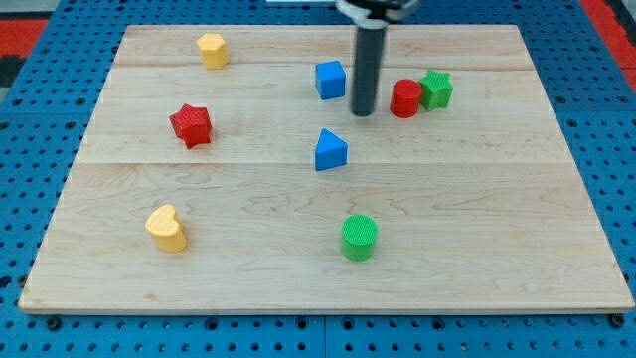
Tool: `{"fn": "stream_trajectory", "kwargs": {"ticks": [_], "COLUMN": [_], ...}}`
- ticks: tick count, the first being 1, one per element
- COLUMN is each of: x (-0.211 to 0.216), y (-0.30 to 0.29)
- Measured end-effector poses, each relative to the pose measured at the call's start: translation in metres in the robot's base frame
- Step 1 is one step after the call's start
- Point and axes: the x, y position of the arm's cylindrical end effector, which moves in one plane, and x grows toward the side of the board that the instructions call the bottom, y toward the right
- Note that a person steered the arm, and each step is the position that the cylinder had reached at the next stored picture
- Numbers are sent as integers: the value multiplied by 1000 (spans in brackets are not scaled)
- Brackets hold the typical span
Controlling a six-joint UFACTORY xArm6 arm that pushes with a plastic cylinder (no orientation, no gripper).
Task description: Move red star into the red circle
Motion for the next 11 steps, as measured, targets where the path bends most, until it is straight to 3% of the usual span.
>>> {"fn": "stream_trajectory", "kwargs": {"ticks": [2,3,4,5,7,10,11], "x": [-1,-31,-24,20,42,21,21], "y": [-104,-165,-222,-222,-155,35,43]}}
